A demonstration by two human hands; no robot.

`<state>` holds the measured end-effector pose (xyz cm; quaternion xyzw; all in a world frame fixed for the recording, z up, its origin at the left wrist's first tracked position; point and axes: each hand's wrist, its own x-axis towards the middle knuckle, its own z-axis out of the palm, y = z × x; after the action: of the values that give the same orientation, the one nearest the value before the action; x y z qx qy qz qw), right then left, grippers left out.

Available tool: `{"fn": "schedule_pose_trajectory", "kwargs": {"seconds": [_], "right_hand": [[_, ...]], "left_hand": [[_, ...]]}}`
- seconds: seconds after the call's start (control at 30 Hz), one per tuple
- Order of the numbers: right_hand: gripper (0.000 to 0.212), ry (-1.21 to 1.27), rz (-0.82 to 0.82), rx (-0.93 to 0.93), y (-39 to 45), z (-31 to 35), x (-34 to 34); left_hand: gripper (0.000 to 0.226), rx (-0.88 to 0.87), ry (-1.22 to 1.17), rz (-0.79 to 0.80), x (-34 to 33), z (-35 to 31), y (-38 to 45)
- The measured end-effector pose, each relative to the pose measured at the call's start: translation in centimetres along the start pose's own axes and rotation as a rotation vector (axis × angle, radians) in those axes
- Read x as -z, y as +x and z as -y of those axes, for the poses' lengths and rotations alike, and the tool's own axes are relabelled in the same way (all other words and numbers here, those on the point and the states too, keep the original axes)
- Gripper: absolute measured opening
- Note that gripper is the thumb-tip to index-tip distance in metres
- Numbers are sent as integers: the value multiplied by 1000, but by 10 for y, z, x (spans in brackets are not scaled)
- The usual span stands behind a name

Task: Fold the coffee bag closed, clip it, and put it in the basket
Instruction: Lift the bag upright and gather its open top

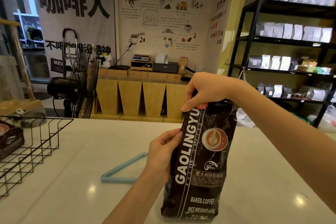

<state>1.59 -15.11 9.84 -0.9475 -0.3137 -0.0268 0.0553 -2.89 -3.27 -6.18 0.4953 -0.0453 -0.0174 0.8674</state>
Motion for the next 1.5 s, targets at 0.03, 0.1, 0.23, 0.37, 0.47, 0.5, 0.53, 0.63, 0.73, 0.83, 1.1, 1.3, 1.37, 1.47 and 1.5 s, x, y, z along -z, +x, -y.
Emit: {"fn": "schedule_pose_trajectory", "kwargs": {"seconds": [0.03,0.1,0.23,0.37,0.47,0.5,0.53,0.63,0.73,0.83,1.1,1.3,1.37,1.47,1.5], "right_hand": [[22,6,-16,10,-1,-1,0],[23,12,-44,25,-2,-3,1],[25,20,-81,28,-4,-8,-5],[27,14,-97,23,-4,-8,-11],[24,13,-94,22,-2,-6,-13],[25,10,-95,19,-1,-6,-14],[26,13,-97,19,0,-5,-15],[25,35,-83,27,1,-2,-18],[24,-18,-108,21,-3,-3,-14],[40,-11,-305,-43,-22,-10,-2],[83,965,-649,-368,-73,-35,-77],[61,1256,-453,-349,-73,-25,-124],[73,1195,-481,-358,-71,-22,-128],[69,1226,-524,-318,-74,-20,-128],[64,1240,-543,-309,-74,-19,-128]], "left_hand": [[13,2,-10,12,0,0,-1],[12,4,-12,41,0,-1,-2],[17,-19,12,93,0,-1,-7],[25,-34,27,130,0,0,-12],[18,-50,65,86,2,2,-11],[15,-46,63,79,2,2,-12],[12,-40,56,77,4,2,-12],[8,-27,36,78,6,1,-13],[3,-36,52,48,5,0,-14],[2,-42,64,-10,6,0,-13],[5,-44,110,-7,4,1,-12],[67,-68,428,120,-10,-16,-11],[62,-120,529,130,-12,-19,-9],[47,-187,529,132,-12,-20,-9],[47,-197,518,122,-12,-19,-9]]}}
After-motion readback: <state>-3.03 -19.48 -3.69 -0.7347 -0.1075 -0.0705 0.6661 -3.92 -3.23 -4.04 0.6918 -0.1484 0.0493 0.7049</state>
